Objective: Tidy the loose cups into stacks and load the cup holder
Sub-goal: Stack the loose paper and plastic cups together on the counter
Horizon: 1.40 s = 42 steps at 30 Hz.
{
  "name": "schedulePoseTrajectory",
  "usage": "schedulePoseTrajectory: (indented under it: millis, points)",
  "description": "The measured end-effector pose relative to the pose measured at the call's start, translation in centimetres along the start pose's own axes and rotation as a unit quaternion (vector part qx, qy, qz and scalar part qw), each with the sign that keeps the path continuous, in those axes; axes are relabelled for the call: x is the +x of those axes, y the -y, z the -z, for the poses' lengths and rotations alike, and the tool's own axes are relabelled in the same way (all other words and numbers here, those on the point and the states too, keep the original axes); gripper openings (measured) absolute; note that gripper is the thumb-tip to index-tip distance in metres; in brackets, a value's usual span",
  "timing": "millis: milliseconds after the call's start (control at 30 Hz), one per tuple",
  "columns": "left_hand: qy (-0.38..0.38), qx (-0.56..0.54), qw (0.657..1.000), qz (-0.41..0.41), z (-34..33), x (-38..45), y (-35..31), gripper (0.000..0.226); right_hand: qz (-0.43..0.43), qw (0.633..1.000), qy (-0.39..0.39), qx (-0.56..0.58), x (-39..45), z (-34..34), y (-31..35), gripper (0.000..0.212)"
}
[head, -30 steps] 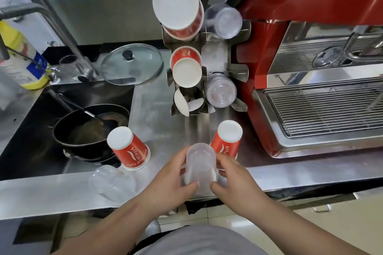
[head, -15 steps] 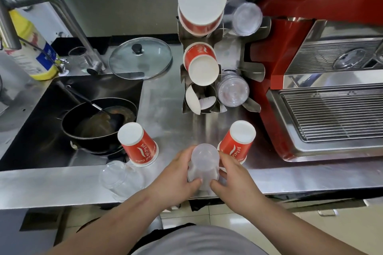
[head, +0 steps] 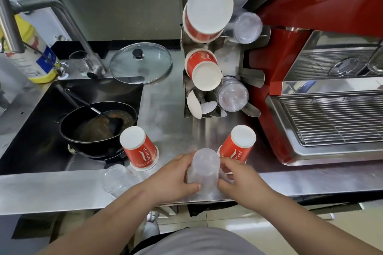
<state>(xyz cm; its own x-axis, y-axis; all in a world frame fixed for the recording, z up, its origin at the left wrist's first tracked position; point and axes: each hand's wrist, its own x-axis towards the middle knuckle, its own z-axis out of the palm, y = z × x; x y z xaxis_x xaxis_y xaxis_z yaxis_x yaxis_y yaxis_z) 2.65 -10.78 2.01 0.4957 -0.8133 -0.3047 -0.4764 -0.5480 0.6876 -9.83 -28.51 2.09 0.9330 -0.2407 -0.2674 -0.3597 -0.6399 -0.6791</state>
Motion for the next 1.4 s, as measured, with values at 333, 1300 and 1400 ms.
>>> schedulePoseTrajectory:
  millis: [333,1300,1400]
  points:
    - [0.056,0.004,0.998,-0.033,7.1,0.6,-4.1,0.054,0.020,0.962,0.156,-0.223,-0.3,9.3,4.5,0.017]
    - [0.015,0.074,0.986,-0.148,5.9,8.0,-10.8,0.046,0.017,0.981,-0.192,-0.022,-0.4,8.9,1.3,0.067]
    - [-0.008,0.011,0.984,-0.178,7.2,6.3,-11.8,0.050,0.055,0.973,-0.225,0.007,-1.6,10.2,2.9,0.072]
